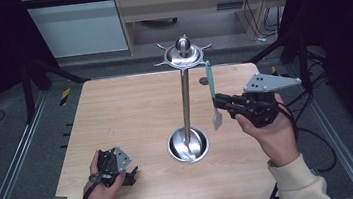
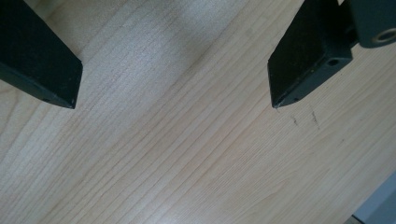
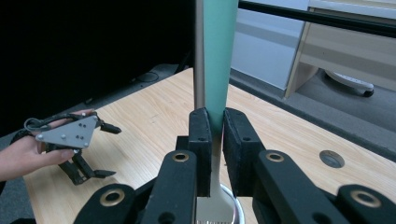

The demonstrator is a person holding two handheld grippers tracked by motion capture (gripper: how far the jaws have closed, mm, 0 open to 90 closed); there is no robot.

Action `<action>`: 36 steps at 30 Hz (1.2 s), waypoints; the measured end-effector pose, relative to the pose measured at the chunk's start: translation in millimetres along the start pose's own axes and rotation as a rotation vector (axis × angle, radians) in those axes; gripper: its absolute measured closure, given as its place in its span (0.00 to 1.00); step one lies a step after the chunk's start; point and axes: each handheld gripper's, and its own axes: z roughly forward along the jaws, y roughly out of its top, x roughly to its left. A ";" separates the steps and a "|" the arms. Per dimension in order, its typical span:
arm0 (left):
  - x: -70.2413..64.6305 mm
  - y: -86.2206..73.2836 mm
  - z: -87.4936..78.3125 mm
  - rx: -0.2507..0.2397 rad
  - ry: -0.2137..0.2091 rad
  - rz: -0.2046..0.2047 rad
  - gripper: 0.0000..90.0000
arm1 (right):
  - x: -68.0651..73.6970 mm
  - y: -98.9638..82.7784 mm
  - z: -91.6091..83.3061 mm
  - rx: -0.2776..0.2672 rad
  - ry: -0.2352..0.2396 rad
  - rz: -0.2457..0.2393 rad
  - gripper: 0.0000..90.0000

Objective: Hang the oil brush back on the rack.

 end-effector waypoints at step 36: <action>0.6 -0.3 0.0 -0.001 -0.001 -0.002 0.03 | -0.3 3.5 1.0 0.011 -0.032 -0.031 0.66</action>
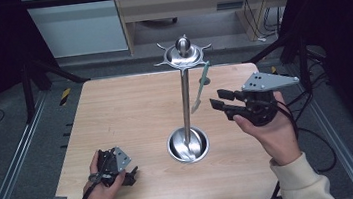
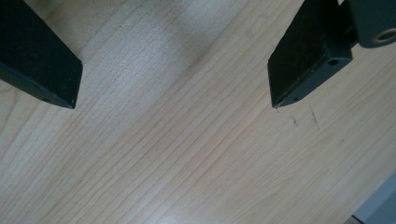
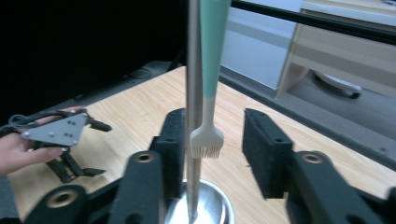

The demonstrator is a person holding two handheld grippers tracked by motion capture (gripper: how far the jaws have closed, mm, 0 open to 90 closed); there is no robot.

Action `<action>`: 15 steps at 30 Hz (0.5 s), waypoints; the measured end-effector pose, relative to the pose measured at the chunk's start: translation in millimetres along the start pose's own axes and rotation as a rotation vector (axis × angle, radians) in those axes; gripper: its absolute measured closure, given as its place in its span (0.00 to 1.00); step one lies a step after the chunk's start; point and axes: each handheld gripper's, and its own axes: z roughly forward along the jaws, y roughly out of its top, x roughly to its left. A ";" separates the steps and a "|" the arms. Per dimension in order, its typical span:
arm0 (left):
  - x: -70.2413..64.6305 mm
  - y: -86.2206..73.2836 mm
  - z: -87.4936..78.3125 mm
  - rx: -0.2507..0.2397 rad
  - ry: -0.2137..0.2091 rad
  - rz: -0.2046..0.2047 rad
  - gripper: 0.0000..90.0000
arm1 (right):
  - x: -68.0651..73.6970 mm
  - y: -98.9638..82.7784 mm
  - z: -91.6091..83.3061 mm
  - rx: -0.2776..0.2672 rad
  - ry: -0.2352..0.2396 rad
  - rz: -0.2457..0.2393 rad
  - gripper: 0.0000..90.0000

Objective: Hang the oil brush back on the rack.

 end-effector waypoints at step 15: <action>0.1 0.1 0.0 0.002 0.001 0.001 0.03 | -10.6 -3.5 -10.3 0.064 -0.116 0.012 0.26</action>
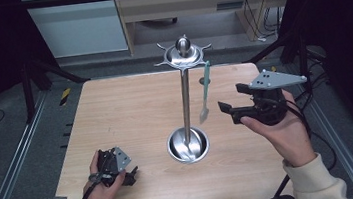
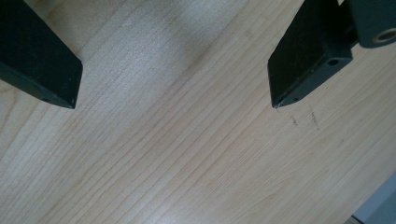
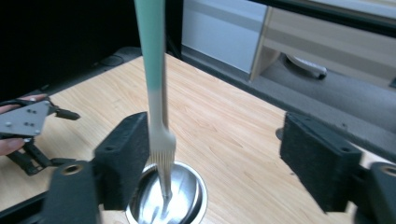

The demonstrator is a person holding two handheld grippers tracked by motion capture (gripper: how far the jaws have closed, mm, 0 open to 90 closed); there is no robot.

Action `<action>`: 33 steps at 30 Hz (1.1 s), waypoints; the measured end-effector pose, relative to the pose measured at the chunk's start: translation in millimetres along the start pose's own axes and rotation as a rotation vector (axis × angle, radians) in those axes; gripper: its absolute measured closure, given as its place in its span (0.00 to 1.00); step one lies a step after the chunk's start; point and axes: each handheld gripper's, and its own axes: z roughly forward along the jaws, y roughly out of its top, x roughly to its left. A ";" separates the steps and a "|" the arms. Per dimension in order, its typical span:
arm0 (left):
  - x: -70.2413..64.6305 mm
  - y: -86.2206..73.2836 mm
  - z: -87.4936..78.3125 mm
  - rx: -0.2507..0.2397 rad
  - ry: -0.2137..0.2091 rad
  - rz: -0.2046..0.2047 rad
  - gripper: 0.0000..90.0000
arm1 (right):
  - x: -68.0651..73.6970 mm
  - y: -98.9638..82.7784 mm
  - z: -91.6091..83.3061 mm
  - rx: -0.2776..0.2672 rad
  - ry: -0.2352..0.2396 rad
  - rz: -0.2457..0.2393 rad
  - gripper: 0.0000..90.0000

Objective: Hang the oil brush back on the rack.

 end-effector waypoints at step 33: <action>-0.2 0.2 -0.1 0.000 0.002 -0.001 0.03 | -29.1 -30.8 -12.7 0.045 -0.104 0.057 0.10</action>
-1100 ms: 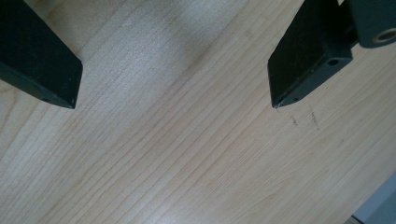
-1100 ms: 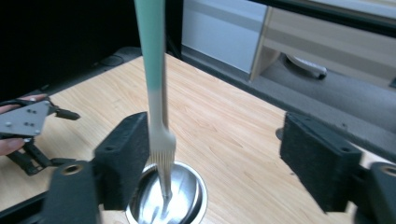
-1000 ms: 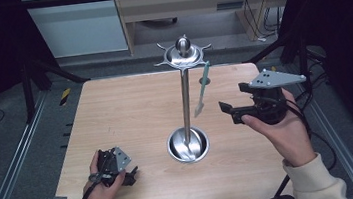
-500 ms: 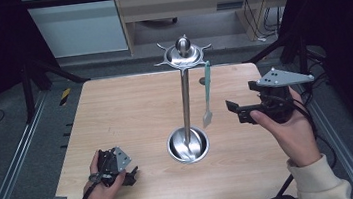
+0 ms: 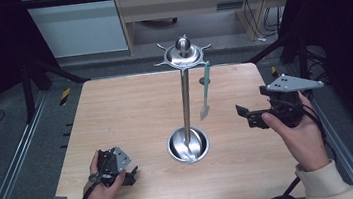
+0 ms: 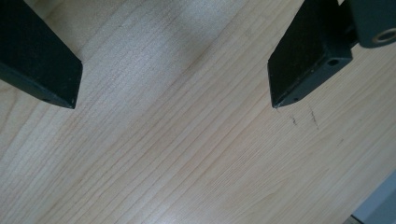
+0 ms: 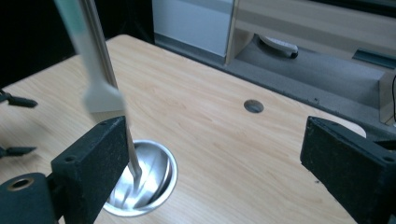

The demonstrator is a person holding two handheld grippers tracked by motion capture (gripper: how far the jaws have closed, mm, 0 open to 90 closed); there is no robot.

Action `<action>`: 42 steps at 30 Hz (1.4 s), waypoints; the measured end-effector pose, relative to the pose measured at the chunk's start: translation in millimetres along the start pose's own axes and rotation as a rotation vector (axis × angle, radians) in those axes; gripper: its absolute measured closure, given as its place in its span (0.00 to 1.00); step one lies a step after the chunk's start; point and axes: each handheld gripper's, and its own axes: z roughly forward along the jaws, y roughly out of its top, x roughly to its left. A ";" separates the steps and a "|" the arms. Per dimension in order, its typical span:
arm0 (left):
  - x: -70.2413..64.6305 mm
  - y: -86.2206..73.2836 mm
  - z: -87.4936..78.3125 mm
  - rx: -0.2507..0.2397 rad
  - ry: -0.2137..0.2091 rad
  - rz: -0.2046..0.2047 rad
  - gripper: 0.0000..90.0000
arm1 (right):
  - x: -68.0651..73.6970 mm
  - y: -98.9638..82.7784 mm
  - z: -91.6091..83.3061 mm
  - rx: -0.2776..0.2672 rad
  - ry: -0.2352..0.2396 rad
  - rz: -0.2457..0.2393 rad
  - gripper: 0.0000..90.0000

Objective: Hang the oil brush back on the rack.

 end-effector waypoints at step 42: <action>0.0 -0.2 0.1 0.002 0.000 0.002 0.03 | -6.5 -112.6 82.6 0.222 0.022 0.055 0.15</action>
